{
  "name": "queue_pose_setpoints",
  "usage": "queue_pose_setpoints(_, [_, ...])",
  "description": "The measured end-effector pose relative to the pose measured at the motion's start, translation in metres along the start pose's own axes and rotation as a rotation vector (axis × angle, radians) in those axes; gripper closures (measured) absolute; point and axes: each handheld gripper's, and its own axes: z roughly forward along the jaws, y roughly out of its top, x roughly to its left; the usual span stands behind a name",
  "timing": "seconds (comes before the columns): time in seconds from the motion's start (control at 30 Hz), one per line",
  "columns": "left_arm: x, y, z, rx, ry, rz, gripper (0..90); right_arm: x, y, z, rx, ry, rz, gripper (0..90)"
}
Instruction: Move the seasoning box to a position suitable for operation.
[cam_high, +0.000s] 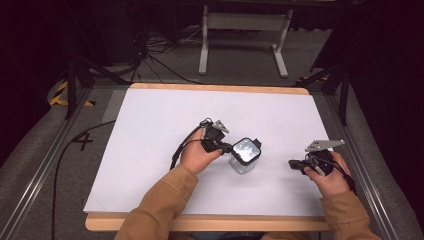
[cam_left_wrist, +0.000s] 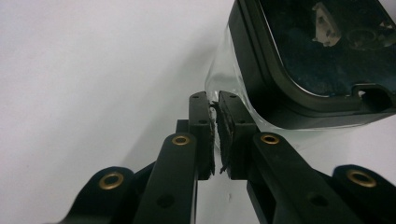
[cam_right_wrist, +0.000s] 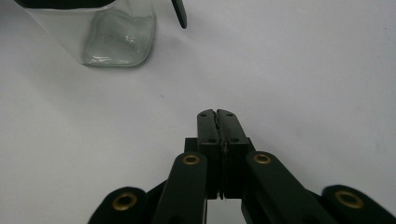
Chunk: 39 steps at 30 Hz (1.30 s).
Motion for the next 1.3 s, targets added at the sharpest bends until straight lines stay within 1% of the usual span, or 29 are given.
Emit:
queue_pose_setpoints(0.17, [-0.002, -0.001, 0.0, 0.011, 0.002, 0.009, 86.1, 0.0, 0.0, 0.001, 0.0, 0.002, -0.001, 90.0])
queue_pose_setpoints(0.2, [-0.003, -0.001, 0.0, 0.02, -0.005, 0.013, 86.3, 0.001, 0.0, 0.001, -0.001, 0.005, 0.002, 90.0])
queue_pose_setpoints(0.27, [-0.003, -0.001, 0.0, 0.023, -0.007, 0.014, 86.6, 0.001, 0.001, 0.001, -0.002, 0.009, 0.005, 90.0])
queue_pose_setpoints(0.3, [-0.005, -0.001, 0.001, 0.036, -0.015, 0.024, 86.8, 0.001, 0.001, 0.001, -0.002, 0.008, 0.002, 90.0])
queue_pose_setpoints(0.4, [-0.007, -0.001, 0.001, 0.049, -0.018, 0.025, 87.5, 0.0, 0.001, 0.002, -0.004, 0.009, -0.002, 90.0])
queue_pose_setpoints(0.47, [-0.011, -0.002, 0.0, 0.077, -0.022, 0.045, 87.9, 0.0, 0.002, 0.002, -0.003, 0.01, -0.003, 90.0])
queue_pose_setpoints(0.5, [-0.011, -0.002, 0.0, 0.077, -0.022, 0.045, 88.1, 0.0, 0.002, 0.002, -0.003, 0.01, -0.003, 90.0])
queue_pose_setpoints(0.57, [-0.014, -0.001, 0.0, 0.093, -0.021, 0.054, 88.2, 0.001, 0.003, 0.002, -0.003, 0.014, 0.001, 90.0])
queue_pose_setpoints(0.67, [-0.017, -0.002, -0.001, 0.111, -0.027, 0.064, 89.0, 0.001, 0.004, 0.004, -0.005, 0.017, -0.011, 90.0])
queue_pose_setpoints(0.77, [-0.021, -0.002, -0.001, 0.126, -0.033, 0.077, 89.1, 0.002, 0.005, 0.005, -0.002, 0.021, -0.01, 90.0])
queue_pose_setpoints(0.8, [-0.023, -0.002, -0.001, 0.138, -0.033, 0.071, 89.2, 0.002, 0.005, 0.005, -0.002, 0.021, -0.014, 90.0])
queue_pose_setpoints(0.83, [-0.024, -0.002, -0.001, 0.141, -0.035, 0.081, 89.2, 0.002, 0.005, 0.005, -0.003, 0.022, -0.013, 90.0])
queue_pose_setpoints(0.87, [-0.025, -0.002, -0.001, 0.148, -0.04, 0.08, 89.3, 0.002, 0.006, 0.006, -0.002, 0.023, -0.012, 90.0])
queue_pose_setpoints(0.9, [-0.026, -0.002, -0.001, 0.157, -0.042, 0.096, 89.4, 0.002, 0.006, 0.006, 0.0, 0.025, -0.01, 90.0])
queue_pose_setpoints(1.0, [-0.032, -0.002, 0.0, 0.17, -0.044, 0.104, 89.5, 0.003, 0.007, 0.007, 0.0, 0.028, -0.017, 90.0])
queue_pose_setpoints(1.07, [-0.036, -0.001, 0.0, 0.195, -0.051, 0.121, 89.5, 0.003, 0.008, 0.008, 0.002, 0.029, -0.019, 90.0])
queue_pose_setpoints(1.1, [-0.036, -0.001, 0.0, 0.195, -0.051, 0.121, 89.5, 0.003, 0.008, 0.008, 0.002, 0.029, -0.019, 90.0])
queue_pose_setpoints(1.13, [-0.038, -0.001, 0.001, 0.212, -0.061, 0.129, 89.5, 0.004, 0.009, 0.008, 0.001, 0.031, -0.021, 89.9])
queue_pose_setpoints(1.17, [-0.038, -0.001, 0.001, 0.212, -0.061, 0.129, 89.5, 0.004, 0.009, 0.008, 0.001, 0.031, -0.021, 89.9])
queue_pose_setpoints(1.2, [-0.04, -0.001, 0.002, 0.22, -0.069, 0.129, 89.5, 0.004, 0.009, 0.008, 0.002, 0.032, -0.022, 90.0])
queue_pose_setpoints(1.27, [-0.043, -0.001, 0.004, 0.24, -0.074, 0.142, 89.5, 0.004, 0.009, 0.009, 0.003, 0.033, -0.024, 89.9])
queue_pose_setpoints(1.3, [-0.043, -0.001, 0.004, 0.24, -0.074, 0.142, 89.5, 0.004, 0.009, 0.009, 0.003, 0.033, -0.024, 89.9])
